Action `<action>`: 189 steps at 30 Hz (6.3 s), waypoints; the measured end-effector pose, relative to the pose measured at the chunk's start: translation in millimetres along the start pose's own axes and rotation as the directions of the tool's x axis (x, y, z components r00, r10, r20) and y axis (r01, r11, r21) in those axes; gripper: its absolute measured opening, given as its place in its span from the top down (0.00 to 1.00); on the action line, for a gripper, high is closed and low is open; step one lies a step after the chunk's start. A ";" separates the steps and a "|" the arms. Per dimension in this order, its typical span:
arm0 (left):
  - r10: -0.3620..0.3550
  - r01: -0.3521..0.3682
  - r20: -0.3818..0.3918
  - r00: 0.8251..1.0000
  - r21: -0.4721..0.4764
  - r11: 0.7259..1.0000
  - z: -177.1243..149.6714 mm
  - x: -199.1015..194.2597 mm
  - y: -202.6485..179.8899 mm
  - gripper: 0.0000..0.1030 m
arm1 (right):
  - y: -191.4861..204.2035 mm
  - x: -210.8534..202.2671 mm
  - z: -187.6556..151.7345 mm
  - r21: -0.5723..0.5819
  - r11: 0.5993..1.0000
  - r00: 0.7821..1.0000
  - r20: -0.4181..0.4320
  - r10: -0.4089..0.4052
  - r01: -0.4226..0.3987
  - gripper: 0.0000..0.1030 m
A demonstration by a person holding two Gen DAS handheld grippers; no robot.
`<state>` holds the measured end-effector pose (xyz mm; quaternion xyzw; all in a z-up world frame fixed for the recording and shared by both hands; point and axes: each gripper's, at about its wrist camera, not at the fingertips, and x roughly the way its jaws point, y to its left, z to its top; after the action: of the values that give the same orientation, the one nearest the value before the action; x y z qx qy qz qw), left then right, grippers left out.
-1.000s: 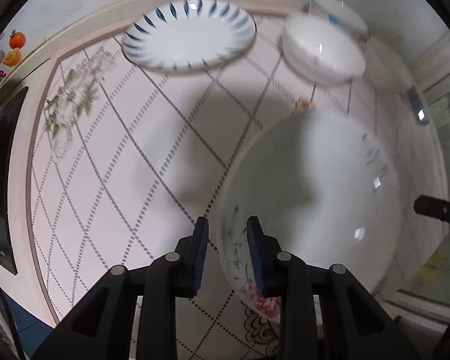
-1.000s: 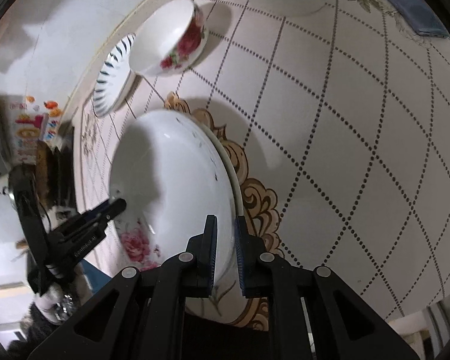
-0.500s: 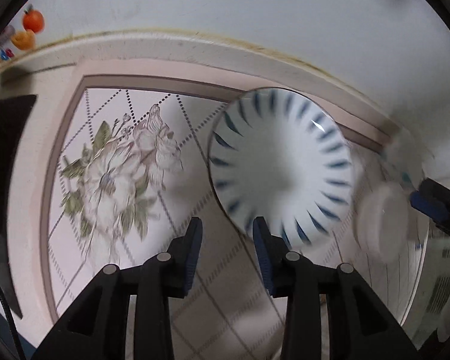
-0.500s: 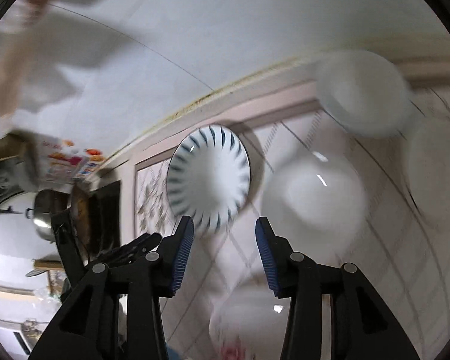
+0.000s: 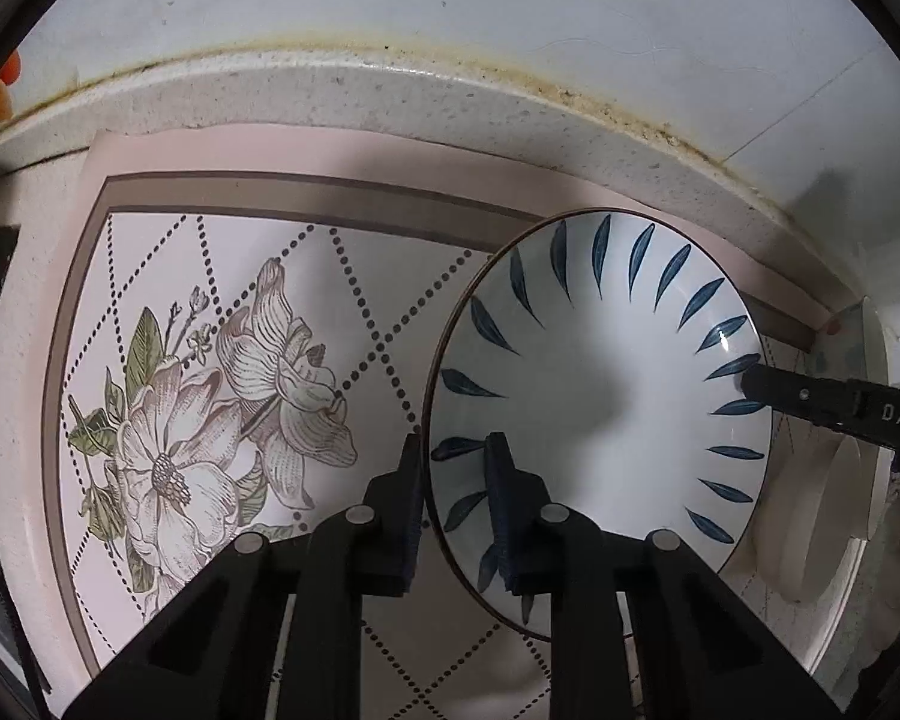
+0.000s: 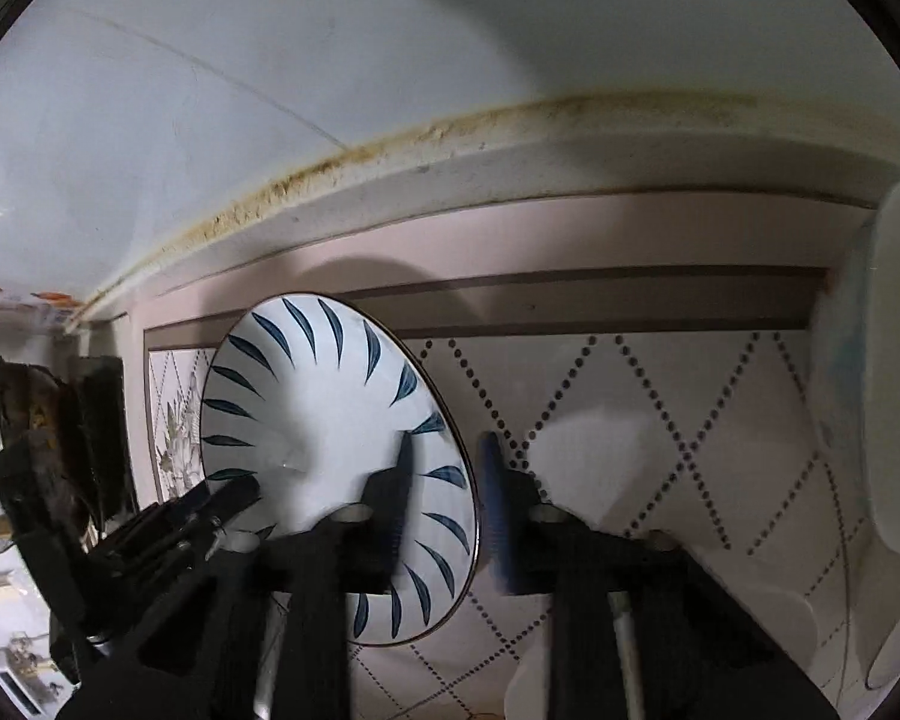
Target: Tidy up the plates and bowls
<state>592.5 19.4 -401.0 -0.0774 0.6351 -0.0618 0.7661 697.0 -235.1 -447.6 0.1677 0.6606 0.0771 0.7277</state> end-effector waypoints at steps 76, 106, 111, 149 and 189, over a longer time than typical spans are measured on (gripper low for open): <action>0.064 -0.055 -0.023 0.998 0.263 0.963 -223.2 -48.1 -112.2 0.83 | -112.7 -60.7 -301.9 -0.002 0.997 0.997 0.006 0.071 -0.071 0.89; 0.081 -0.095 0.105 0.991 0.136 0.986 -254.1 -150.2 -129.8 0.82 | -87.0 -134.7 -330.8 -0.088 0.996 0.994 0.104 0.018 -0.009 0.60; 0.045 -0.069 0.160 0.986 0.150 0.986 -266.0 -198.0 -138.4 0.76 | -64.3 -190.1 -355.3 -0.128 0.992 0.981 0.195 0.005 0.020 0.39; -0.007 0.006 0.054 0.999 0.029 1.000 -118.1 -102.1 -160.1 0.71 | -131.7 -180.5 -229.9 0.076 0.990 0.954 0.285 0.089 -0.115 0.26; -0.087 0.078 0.019 0.996 0.271 0.959 -175.1 -92.1 -263.3 0.85 | -175.0 -167.4 -221.6 0.025 0.992 0.971 0.208 0.115 -0.122 0.84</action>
<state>404.4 -228.0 -292.1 0.0003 0.6051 -0.1785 0.7759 439.8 -422.5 -367.2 0.2274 0.5716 0.0902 0.7832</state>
